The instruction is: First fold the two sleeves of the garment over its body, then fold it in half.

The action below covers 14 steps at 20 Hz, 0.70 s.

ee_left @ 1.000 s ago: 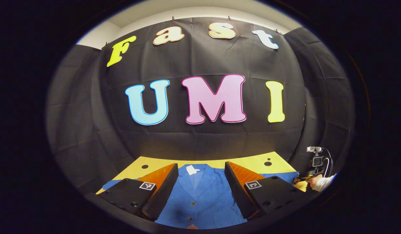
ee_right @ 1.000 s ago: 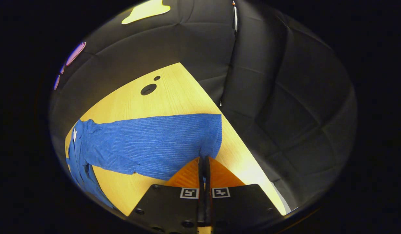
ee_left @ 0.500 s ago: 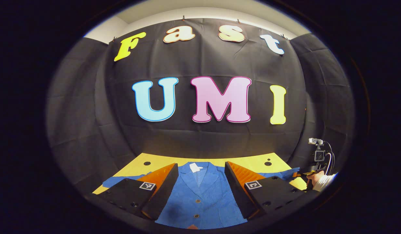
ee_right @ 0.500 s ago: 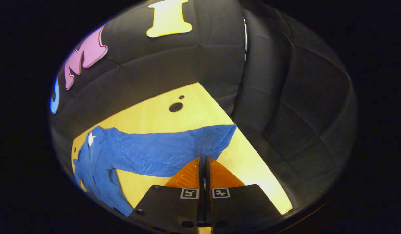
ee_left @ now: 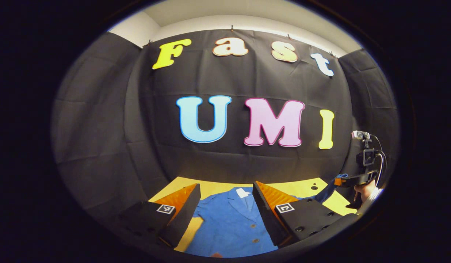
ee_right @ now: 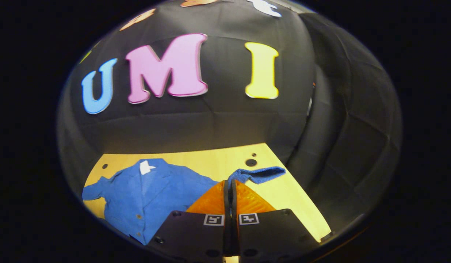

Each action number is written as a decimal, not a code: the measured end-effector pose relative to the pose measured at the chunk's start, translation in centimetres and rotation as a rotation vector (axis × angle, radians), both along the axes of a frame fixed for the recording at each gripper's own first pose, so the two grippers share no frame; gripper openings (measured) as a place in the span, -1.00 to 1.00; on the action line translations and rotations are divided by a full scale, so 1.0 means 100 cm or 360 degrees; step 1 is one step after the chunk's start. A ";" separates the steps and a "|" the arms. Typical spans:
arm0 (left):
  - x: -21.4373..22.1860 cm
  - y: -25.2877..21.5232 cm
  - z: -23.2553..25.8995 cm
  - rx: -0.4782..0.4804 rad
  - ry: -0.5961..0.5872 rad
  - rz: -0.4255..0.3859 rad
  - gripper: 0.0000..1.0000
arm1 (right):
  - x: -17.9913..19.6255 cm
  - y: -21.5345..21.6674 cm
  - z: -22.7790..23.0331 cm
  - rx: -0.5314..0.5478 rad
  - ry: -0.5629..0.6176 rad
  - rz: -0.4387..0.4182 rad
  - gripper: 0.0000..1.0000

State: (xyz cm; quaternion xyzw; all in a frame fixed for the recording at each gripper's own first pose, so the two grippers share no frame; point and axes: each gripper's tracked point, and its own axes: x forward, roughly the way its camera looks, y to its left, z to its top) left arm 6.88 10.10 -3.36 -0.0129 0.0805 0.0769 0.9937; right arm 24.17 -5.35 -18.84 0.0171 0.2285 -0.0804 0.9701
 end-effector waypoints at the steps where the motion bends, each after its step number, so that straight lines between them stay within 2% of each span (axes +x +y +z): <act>1: -0.005 0.016 -0.004 -0.0012 0.0012 0.0023 0.64 | 0.008 0.026 0.003 -0.0007 0.0001 0.0046 -0.99; 8: -0.042 0.128 -0.027 -0.0078 0.0042 0.0246 0.64 | 0.050 0.221 0.026 0.0000 -0.0062 0.0381 -1.00; 12: -0.062 0.185 -0.045 -0.0077 0.0090 0.0384 0.65 | 0.060 0.341 -0.011 0.0093 0.0042 0.0573 -1.00; 14: -0.074 0.212 -0.054 -0.0083 0.0113 0.0458 0.64 | 0.067 0.383 -0.045 0.0105 0.0118 0.0652 -1.00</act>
